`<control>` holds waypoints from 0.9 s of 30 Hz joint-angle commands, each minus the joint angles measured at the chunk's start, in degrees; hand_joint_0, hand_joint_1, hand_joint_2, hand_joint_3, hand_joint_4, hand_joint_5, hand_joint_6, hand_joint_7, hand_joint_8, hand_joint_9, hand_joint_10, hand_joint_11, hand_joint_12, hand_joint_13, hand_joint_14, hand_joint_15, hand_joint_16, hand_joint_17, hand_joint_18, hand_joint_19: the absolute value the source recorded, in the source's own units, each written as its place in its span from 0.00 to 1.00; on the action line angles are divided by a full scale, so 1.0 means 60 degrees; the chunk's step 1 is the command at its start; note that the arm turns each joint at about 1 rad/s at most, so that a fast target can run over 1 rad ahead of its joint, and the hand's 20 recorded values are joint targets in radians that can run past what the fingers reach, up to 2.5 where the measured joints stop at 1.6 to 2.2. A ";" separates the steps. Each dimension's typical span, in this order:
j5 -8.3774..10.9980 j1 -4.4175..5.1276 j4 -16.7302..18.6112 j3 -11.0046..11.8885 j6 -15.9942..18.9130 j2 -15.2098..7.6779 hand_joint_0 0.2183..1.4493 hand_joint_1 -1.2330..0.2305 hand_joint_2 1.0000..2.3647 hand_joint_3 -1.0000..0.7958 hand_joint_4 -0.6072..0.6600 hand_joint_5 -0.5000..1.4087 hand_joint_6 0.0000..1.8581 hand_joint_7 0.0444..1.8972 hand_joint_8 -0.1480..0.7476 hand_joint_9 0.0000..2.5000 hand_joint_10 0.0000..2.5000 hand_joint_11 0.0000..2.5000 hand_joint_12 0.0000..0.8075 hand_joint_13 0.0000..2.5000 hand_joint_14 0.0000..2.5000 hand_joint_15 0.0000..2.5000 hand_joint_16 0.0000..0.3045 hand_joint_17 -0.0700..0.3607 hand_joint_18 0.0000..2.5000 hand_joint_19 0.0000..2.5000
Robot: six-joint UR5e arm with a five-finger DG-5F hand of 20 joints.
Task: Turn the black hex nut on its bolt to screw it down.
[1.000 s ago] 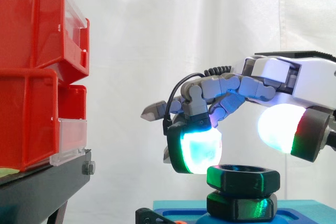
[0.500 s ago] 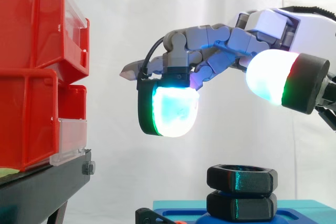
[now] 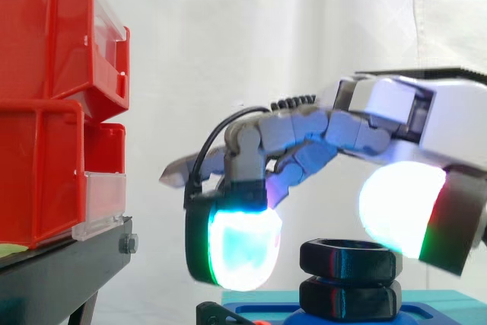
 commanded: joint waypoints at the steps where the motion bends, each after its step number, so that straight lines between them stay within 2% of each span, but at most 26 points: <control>1: 0.0014 0.0052 0.0138 -0.0003 0.0021 -0.0082 0.21 0.80 0.00 0.28 0.58 0.25 0.27 0.77 0.39 0.35 0.00 0.01 0.42 0.19 0.00 0.00 0.17 0.43 0.22 0.23; 5: 0.0029 0.0067 0.0123 -0.0003 0.0006 -0.0082 0.21 0.80 0.00 0.28 0.57 0.26 0.27 0.82 0.38 0.35 0.00 0.00 0.42 0.20 0.00 0.00 0.17 0.43 0.22 0.23; 6: 0.0029 0.0067 0.0123 -0.0003 0.0021 -0.0082 0.21 0.79 0.00 0.28 0.57 0.26 0.27 0.86 0.38 0.36 0.00 0.00 0.42 0.20 0.00 0.00 0.17 0.43 0.23 0.23; 18: 0.0000 0.0052 -0.0009 -0.0003 0.0006 -0.0082 0.21 0.79 0.00 0.28 0.57 0.26 0.31 0.83 0.39 0.37 0.00 0.01 0.41 0.21 0.00 0.00 0.16 0.42 0.23 0.22; 27: -0.0103 -0.0153 0.0006 -0.0003 0.0006 -0.0082 0.22 0.79 0.00 0.28 0.57 0.26 0.32 0.83 0.39 0.38 0.00 0.01 0.41 0.21 0.00 0.00 0.16 0.42 0.23 0.23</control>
